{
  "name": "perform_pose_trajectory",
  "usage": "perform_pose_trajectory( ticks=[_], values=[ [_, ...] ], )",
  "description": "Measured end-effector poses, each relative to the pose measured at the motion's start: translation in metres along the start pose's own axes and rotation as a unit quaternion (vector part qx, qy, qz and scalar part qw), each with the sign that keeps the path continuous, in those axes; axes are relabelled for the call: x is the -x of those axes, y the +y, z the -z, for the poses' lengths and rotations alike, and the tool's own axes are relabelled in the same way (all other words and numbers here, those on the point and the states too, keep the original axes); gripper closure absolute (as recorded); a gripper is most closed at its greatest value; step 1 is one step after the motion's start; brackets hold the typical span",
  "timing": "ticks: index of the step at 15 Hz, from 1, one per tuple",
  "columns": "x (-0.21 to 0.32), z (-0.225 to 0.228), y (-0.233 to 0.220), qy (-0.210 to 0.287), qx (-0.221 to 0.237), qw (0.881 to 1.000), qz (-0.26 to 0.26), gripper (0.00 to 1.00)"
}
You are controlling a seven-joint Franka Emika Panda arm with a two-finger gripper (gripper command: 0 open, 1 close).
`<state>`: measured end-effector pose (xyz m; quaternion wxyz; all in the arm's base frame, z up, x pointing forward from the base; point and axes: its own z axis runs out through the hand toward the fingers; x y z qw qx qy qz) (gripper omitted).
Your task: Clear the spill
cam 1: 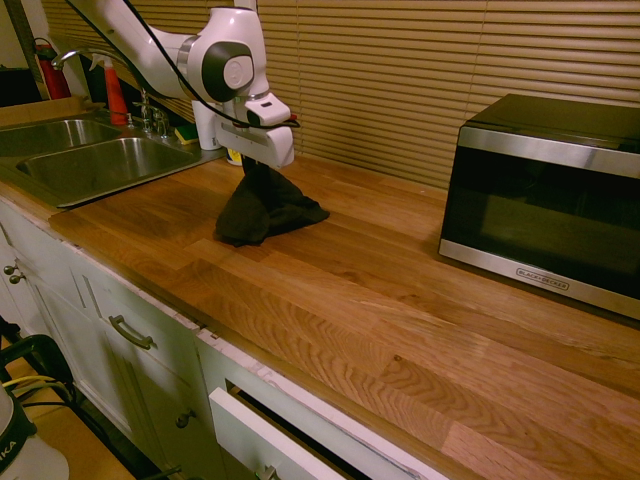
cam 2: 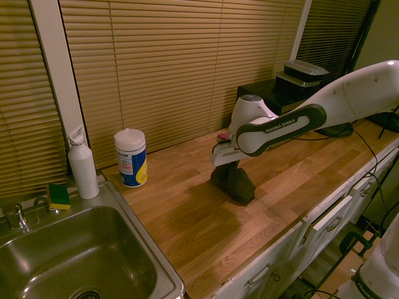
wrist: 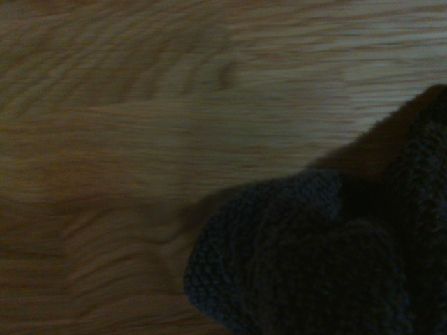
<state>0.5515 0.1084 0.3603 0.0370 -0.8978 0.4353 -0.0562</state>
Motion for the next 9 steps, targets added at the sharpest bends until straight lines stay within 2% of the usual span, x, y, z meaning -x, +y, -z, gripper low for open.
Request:
perform_pose_trajectory(
  ticks=[9],
  values=[
    [0.101,-0.005,-0.088,-0.016,-0.004,0.999,0.038,1.0]
  ],
)
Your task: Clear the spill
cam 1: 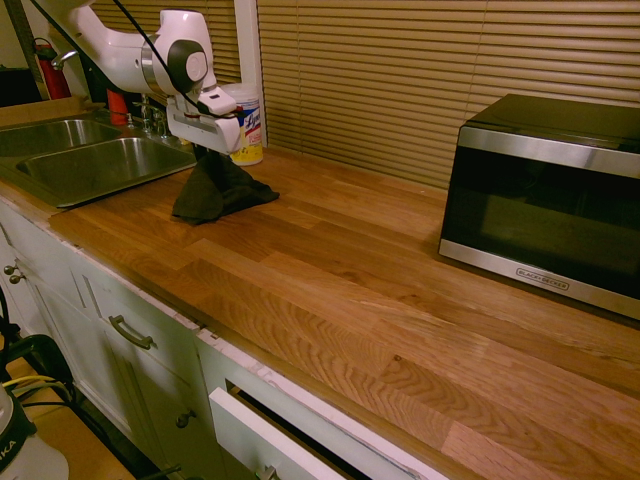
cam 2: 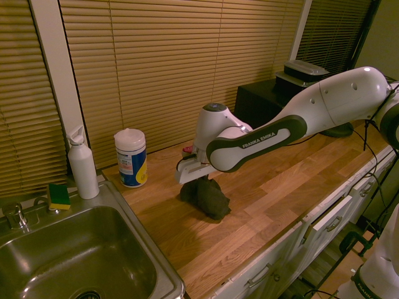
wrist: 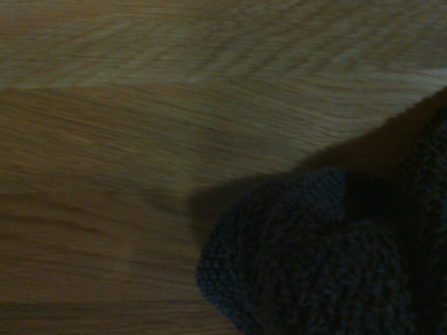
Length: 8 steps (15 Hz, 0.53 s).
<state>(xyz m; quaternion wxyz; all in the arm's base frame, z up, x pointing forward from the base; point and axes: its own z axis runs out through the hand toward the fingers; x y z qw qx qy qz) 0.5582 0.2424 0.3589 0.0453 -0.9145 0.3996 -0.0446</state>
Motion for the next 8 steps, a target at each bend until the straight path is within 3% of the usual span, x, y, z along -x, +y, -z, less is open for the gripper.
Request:
perform_pose_trajectory(
  ticks=[2,3,8],
  values=[
    [0.005,-0.004,-0.013,-0.003,-0.003,1.0,-0.002,1.0],
    [0.005,-0.007,-0.017,-0.005,-0.001,1.0,-0.005,0.0],
    [0.003,-0.017,-0.025,-0.012,0.005,1.0,-0.012,0.0]
  ],
)
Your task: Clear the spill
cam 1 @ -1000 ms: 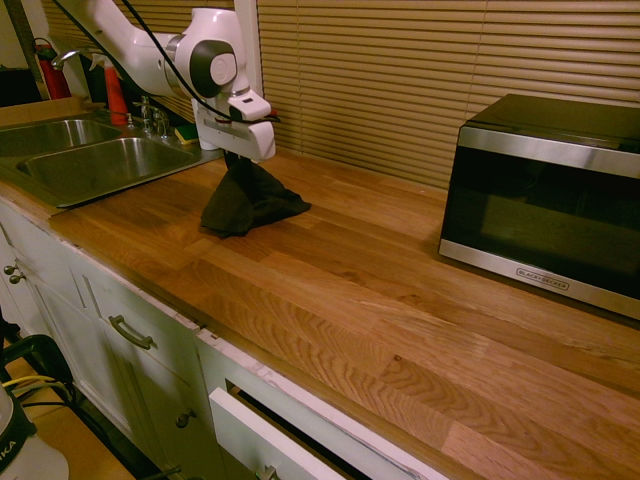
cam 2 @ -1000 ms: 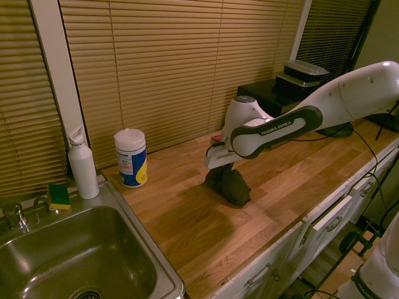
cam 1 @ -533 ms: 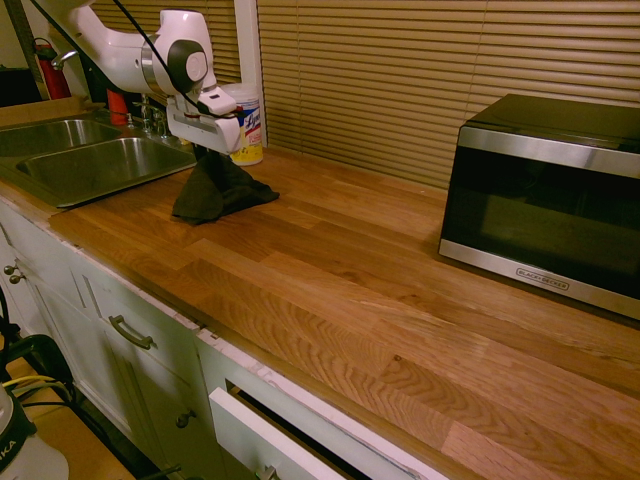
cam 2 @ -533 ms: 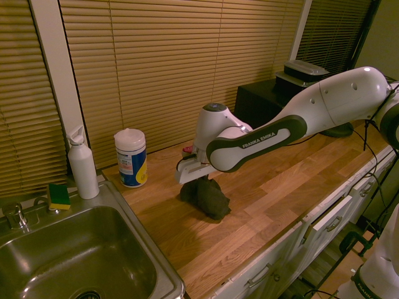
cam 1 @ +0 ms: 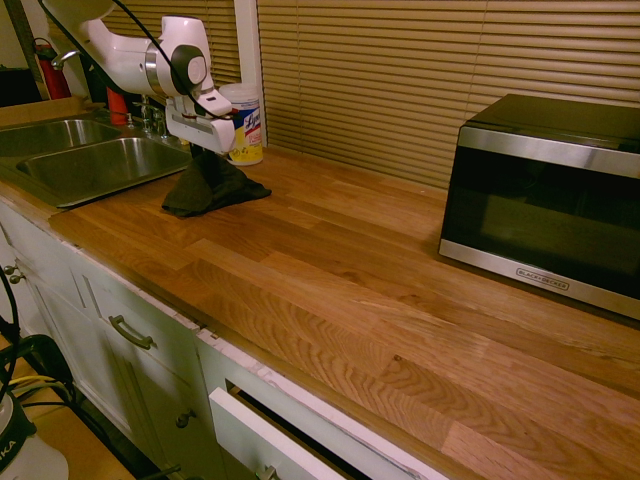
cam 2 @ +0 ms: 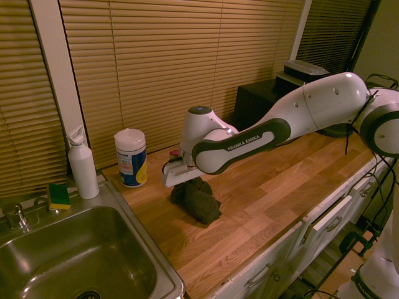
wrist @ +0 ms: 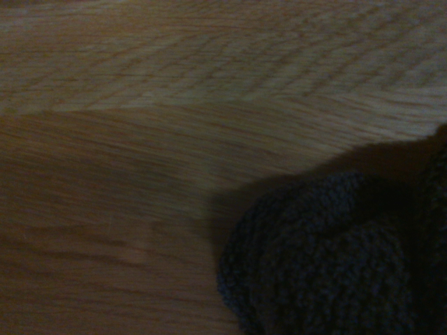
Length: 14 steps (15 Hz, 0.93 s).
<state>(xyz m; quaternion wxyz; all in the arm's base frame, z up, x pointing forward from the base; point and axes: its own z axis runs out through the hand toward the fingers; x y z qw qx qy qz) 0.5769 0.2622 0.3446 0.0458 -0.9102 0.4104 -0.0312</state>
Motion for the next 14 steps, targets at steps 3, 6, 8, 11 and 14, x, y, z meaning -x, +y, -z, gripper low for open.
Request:
perform_pose_trajectory(
  ticks=[3,6,8,11,14],
  values=[
    [0.0,0.0,0.0,0.0,0.0,1.0,0.0,0.0],
    [0.003,0.004,0.001,0.001,0.001,1.0,0.003,0.0],
    [0.006,0.013,0.002,0.003,0.001,1.0,0.005,0.0],
    [0.011,0.041,0.012,0.014,0.001,1.0,0.004,0.0],
    [0.022,0.082,0.026,0.034,-0.009,0.999,-0.003,0.0]
  ],
)
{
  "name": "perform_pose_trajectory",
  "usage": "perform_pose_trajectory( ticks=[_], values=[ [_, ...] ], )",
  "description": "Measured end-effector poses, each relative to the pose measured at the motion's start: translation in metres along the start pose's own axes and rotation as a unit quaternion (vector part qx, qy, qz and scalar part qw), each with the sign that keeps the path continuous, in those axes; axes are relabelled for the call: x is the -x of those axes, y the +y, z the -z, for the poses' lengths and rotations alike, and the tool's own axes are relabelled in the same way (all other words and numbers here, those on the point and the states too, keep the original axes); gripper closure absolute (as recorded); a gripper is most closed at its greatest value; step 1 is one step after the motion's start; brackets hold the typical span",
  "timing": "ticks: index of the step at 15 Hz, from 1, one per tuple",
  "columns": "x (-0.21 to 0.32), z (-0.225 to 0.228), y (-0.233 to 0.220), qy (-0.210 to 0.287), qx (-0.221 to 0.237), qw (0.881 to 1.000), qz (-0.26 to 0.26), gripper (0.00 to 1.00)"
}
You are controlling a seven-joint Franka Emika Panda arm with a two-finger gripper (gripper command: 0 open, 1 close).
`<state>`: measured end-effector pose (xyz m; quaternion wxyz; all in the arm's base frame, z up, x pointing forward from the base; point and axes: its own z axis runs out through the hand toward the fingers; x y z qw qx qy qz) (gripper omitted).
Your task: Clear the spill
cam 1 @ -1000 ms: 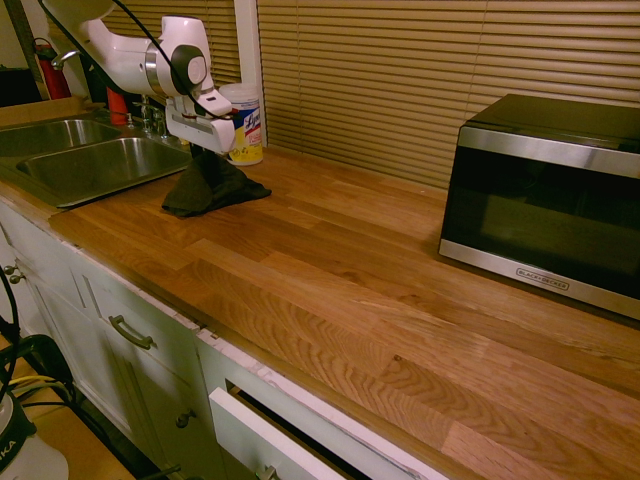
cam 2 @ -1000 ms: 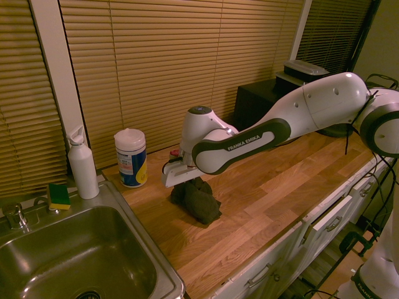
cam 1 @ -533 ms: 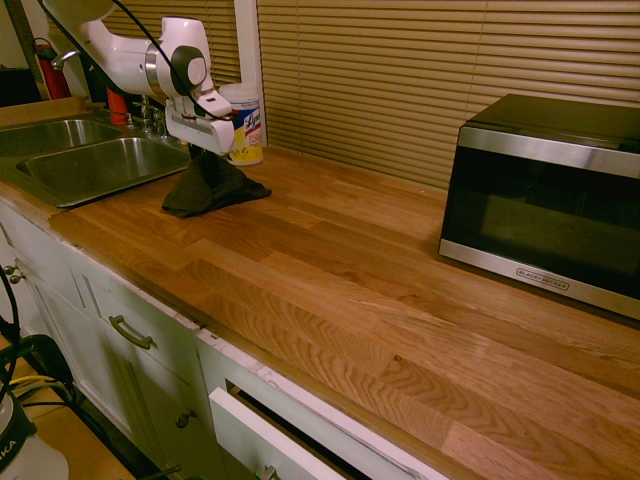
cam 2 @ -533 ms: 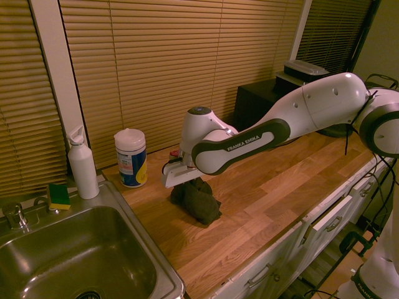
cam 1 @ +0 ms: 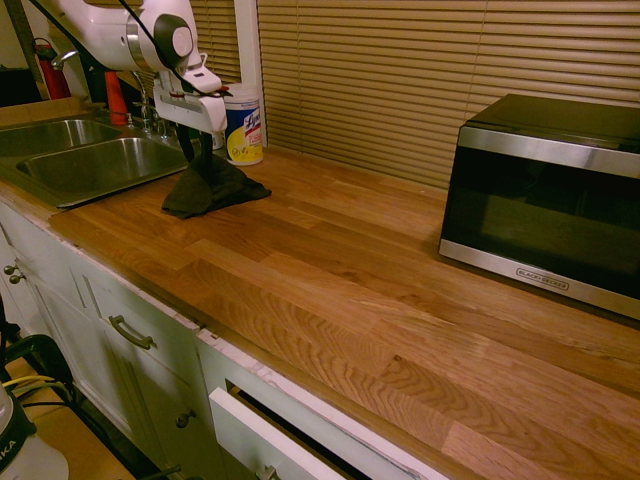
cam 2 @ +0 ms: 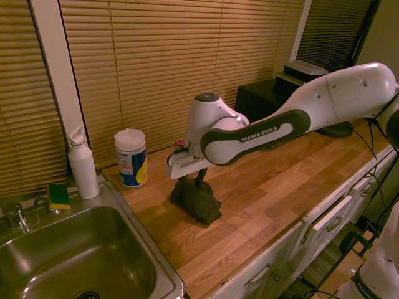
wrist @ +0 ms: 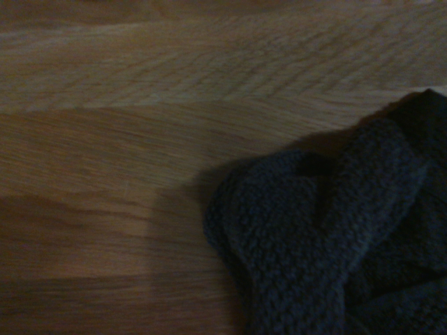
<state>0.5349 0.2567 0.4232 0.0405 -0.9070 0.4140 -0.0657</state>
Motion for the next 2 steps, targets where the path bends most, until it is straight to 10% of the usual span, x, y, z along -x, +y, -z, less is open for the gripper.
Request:
perform_pose_trajectory(
  ticks=[2],
  values=[
    [0.005,0.024,0.014,0.008,-0.007,1.0,-0.003,0.0]
  ],
)
